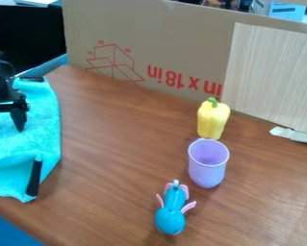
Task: Move the cloth to the right side of the table
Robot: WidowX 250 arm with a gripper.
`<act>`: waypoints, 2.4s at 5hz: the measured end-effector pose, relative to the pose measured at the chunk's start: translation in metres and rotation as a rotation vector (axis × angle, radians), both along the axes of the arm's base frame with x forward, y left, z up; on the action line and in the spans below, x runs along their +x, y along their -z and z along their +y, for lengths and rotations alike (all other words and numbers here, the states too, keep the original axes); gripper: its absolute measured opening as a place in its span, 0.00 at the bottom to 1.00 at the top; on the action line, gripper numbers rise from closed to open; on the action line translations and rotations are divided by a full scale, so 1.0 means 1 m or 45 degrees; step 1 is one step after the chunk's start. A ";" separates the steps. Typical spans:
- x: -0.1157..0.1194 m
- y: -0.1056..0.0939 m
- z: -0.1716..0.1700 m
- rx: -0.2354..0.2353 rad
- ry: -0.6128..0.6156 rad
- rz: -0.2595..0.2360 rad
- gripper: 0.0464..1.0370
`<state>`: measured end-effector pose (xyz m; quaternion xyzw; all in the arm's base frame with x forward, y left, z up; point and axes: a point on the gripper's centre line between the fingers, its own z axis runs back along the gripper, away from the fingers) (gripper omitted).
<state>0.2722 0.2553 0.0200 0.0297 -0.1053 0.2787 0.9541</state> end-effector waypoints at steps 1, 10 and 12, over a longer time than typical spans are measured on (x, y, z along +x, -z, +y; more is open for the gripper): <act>0.007 0.002 -0.008 0.034 0.001 -0.004 0.96; 0.084 -0.003 -0.161 -0.104 0.035 -0.091 0.96; 0.036 -0.004 -0.097 -0.016 0.036 -0.086 0.96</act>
